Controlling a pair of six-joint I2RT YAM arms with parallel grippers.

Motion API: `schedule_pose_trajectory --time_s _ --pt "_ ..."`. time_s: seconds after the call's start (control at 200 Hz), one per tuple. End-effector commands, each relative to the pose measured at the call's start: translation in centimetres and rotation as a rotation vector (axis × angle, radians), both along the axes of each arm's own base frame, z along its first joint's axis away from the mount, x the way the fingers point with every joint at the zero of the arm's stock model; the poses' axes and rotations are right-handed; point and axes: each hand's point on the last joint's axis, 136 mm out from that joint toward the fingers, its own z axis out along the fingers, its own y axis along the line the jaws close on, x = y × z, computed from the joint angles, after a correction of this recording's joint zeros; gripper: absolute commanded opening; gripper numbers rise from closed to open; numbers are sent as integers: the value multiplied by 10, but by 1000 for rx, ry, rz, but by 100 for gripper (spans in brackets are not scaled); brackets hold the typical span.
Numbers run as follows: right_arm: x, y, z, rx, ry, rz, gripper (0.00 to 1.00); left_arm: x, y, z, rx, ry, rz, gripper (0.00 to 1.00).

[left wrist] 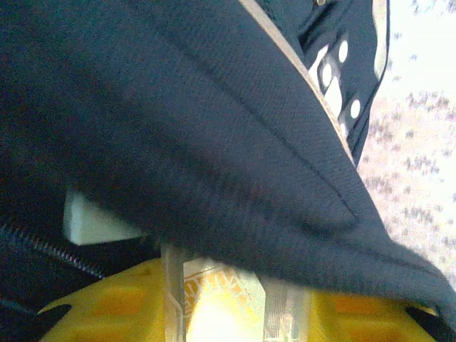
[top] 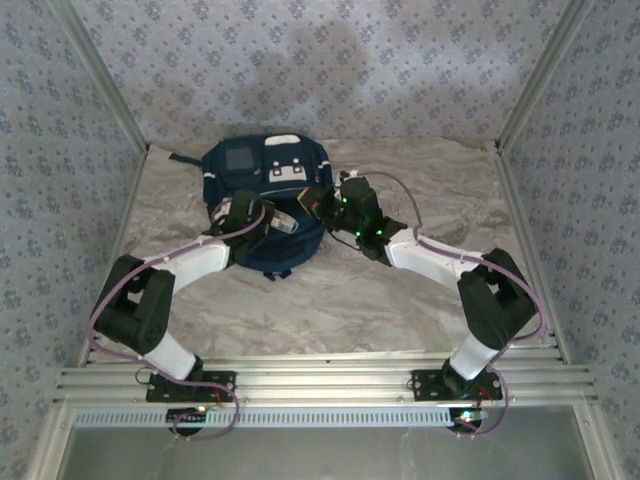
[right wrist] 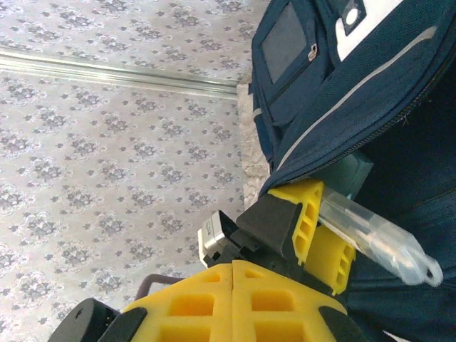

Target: Pack the student bag

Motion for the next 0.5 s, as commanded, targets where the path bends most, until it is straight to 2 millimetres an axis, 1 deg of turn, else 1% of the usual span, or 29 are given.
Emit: schedule_pose_trajectory --time_s 0.0,0.03,0.075,0.105,0.13,0.145,0.175,0.195,0.21,0.23,0.355,0.415,0.455,0.495 --pt "-7 2 -2 -4 -6 21 0 15 18 18 16 -78 180 31" --pt "-7 3 -4 -7 -5 25 0 16 16 19 16 -80 180 34" --pt "-6 3 -6 -13 -6 29 0 19 13 19 15 -77 176 41" --pt "-7 1 -9 -25 -2 29 0 20 12 18 18 -71 174 55" --pt "-6 0 -11 -34 -2 26 0 21 10 17 20 -58 171 70" --pt "-6 -2 -13 -39 1 24 0 20 9 15 21 -49 169 76" --pt "-5 -5 -15 -48 0 18 0 19 9 13 24 -29 167 86" --pt "-5 -6 -16 -53 -1 17 0 20 9 12 28 -22 165 89" --pt "-5 -7 -17 -60 -1 17 0 19 7 11 33 -15 158 94" --pt "-5 -9 -18 -68 -4 17 0 20 7 10 36 -12 152 99" --pt "-5 -16 -24 -156 -36 56 0 21 -3 10 28 -11 102 100" --pt "-7 -20 -28 -212 -52 87 0 23 -11 15 11 -39 59 100" --pt "-10 -22 -33 -254 -55 108 0 21 -17 17 7 -37 19 100" --pt "-14 -22 -39 -290 -53 135 2 19 -23 20 6 -35 -31 100"
